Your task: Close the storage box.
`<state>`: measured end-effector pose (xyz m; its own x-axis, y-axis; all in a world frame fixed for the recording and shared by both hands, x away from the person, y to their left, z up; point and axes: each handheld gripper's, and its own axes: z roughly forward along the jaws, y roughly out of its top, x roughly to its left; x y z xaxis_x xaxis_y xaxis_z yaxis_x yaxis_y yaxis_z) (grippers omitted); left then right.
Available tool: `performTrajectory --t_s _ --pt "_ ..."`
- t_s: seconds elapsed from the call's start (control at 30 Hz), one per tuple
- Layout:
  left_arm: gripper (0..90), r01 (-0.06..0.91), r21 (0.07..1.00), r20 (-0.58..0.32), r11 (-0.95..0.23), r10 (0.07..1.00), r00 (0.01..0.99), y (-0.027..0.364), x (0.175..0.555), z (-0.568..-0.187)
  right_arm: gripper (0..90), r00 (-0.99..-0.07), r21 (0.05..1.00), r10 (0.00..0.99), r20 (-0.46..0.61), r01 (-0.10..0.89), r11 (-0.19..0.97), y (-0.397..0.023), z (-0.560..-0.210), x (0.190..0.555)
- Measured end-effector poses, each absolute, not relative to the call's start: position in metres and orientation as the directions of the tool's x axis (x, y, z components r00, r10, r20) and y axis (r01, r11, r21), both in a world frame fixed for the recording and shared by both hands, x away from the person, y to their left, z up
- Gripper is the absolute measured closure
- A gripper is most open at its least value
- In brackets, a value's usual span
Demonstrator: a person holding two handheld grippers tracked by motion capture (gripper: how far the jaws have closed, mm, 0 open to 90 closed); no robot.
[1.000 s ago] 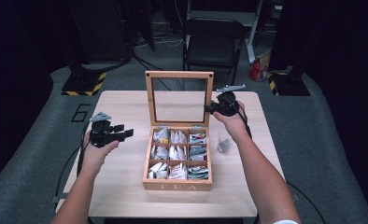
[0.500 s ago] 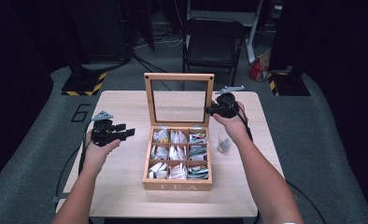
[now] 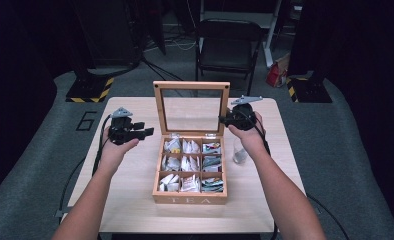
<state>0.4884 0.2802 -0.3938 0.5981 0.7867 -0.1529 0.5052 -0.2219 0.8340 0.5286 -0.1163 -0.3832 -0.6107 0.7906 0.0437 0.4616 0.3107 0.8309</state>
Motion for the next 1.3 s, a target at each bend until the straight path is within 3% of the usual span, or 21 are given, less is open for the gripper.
performTrajectory --t_s 0.5,1.03,1.3 --pt "49.4 0.473 0.839 -0.096 -0.271 0.780 0.618 0.259 0.514 -0.380 65.0 -0.609 0.833 0.791 0.054 0.465 0.301 -0.117 -0.383 0.524" --pt "62.7 0.470 0.839 -0.098 -0.276 0.772 0.627 0.245 0.522 -0.372 64.8 -0.602 0.839 0.796 0.062 0.463 0.285 -0.117 -0.384 0.521" --pt "64.0 0.462 0.843 -0.087 -0.275 0.778 0.623 0.243 0.520 -0.370 64.5 -0.612 0.845 0.789 0.060 0.452 0.286 -0.119 -0.386 0.520"
